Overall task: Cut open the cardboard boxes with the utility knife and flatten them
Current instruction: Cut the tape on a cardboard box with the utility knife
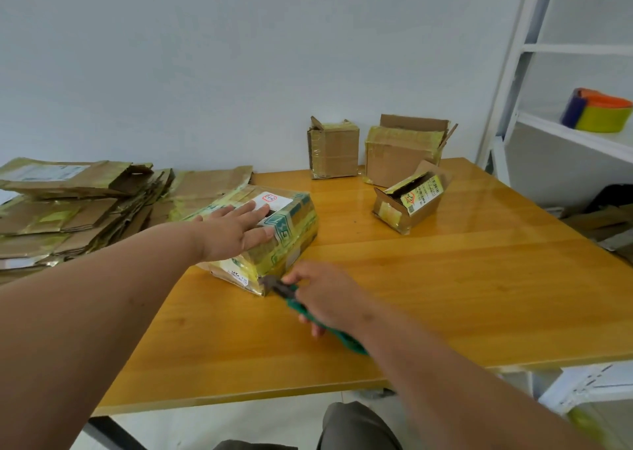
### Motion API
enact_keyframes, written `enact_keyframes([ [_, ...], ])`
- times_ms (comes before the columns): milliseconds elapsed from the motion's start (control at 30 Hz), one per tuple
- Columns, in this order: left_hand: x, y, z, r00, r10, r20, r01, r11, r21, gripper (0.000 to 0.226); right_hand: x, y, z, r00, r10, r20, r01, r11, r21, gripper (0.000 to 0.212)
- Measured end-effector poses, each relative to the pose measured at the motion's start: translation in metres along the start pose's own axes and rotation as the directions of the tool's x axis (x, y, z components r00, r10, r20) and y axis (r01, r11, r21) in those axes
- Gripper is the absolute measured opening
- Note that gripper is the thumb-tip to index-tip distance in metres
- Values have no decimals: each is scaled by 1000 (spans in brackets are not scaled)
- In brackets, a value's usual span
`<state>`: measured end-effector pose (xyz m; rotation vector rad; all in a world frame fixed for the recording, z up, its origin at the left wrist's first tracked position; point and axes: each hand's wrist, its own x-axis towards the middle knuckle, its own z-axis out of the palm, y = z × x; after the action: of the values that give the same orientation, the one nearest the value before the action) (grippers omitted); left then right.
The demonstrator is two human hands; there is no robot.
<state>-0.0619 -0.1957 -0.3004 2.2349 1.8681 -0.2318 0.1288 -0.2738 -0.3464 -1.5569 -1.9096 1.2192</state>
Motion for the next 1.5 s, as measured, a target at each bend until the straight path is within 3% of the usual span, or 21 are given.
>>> enact_keyframes([
  [67, 0, 1, -7, 999, 39, 1, -39, 999, -5, 80, 4, 8, -22, 988, 70, -140, -70, 998, 4, 38],
  [200, -3, 16, -27, 989, 145, -21, -147, 984, -99, 54, 11, 24, -49, 934, 119, -338, -198, 958, -209, 31],
  [300, -8, 25, -36, 978, 207, -38, -205, 978, 41, 53, 12, 32, -61, 923, 130, -362, -312, 805, -505, 20],
  [433, -11, 25, -31, 972, 207, -107, -186, 966, 180, 59, 14, 41, -62, 891, 59, -451, -378, 647, -662, 33],
  [567, -9, 25, -4, 955, 243, -172, -133, 866, 483, 93, 19, 41, -53, 871, -72, -486, -282, 737, -615, 41],
  [667, -7, 26, 10, 923, 285, -257, -62, 773, 631, 91, 22, 38, -44, 890, -157, -428, -172, 754, -634, 43],
  [1033, -14, 31, 4, 926, 280, -253, -106, 835, 539, 60, 30, 38, -25, 909, -129, -395, -116, 834, -539, 47],
  [1267, -16, 30, 7, 922, 274, -275, -98, 849, 519, 67, 38, 18, -12, 889, -25, -456, -99, 965, -245, 34],
  [1500, -16, 19, 10, 895, 304, -326, -120, 868, 481, 74, 42, 17, -4, 854, 43, -519, -79, 996, -49, 25],
])
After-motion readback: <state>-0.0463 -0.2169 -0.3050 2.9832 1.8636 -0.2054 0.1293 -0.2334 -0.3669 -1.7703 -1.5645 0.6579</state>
